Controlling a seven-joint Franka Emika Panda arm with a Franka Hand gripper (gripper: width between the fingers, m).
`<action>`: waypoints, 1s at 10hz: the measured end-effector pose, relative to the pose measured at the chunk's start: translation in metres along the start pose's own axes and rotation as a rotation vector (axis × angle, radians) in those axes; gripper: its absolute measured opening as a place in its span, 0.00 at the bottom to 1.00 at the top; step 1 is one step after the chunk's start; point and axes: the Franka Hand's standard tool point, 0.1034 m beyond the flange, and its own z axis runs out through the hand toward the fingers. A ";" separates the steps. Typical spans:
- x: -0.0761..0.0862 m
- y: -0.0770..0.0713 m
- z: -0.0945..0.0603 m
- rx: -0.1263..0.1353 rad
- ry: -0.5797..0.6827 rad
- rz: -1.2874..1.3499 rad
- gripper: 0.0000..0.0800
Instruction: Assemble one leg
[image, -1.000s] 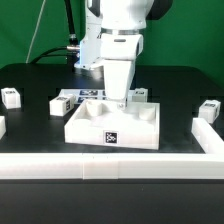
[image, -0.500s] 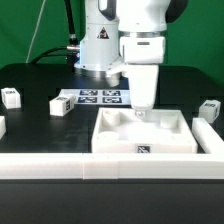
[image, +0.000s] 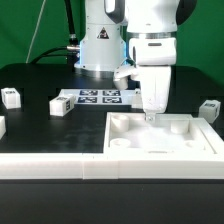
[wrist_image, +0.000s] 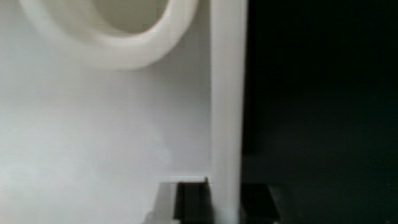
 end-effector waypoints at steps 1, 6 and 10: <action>-0.001 0.000 0.000 -0.001 0.001 0.003 0.07; -0.001 0.000 0.000 -0.001 0.000 0.004 0.53; -0.001 0.000 0.000 -0.001 0.000 0.004 0.79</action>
Offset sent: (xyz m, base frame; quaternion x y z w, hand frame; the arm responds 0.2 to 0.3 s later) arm 0.0000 0.0000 0.0000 0.0000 0.0000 0.0000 1.0000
